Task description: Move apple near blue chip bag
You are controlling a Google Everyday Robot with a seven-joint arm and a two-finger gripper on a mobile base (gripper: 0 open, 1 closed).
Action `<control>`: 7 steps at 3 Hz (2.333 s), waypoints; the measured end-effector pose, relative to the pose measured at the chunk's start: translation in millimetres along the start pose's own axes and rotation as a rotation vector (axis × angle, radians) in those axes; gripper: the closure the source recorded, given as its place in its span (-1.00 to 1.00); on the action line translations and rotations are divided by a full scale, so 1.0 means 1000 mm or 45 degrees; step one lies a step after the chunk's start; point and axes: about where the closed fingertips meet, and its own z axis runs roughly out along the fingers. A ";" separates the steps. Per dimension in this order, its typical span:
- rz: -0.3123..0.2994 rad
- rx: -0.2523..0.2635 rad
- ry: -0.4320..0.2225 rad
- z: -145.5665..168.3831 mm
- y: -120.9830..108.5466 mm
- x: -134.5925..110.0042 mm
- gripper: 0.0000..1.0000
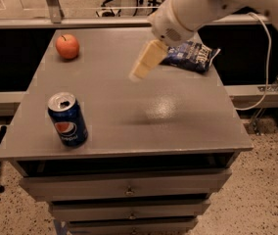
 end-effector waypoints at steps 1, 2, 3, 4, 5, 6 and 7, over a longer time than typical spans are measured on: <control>0.066 0.028 -0.244 0.086 -0.046 -0.056 -1.00; 0.107 0.046 -0.363 0.130 -0.067 -0.085 -1.00; 0.171 0.053 -0.469 0.174 -0.084 -0.112 -1.00; 0.223 0.049 -0.520 0.215 -0.094 -0.130 -1.00; 0.258 0.038 -0.536 0.244 -0.100 -0.138 -1.00; 0.285 0.003 -0.551 0.270 -0.095 -0.148 -1.00; 0.320 -0.033 -0.557 0.282 -0.090 -0.150 -1.00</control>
Offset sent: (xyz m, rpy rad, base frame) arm 0.1680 0.1691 -0.0244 0.4228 -0.0933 -0.0067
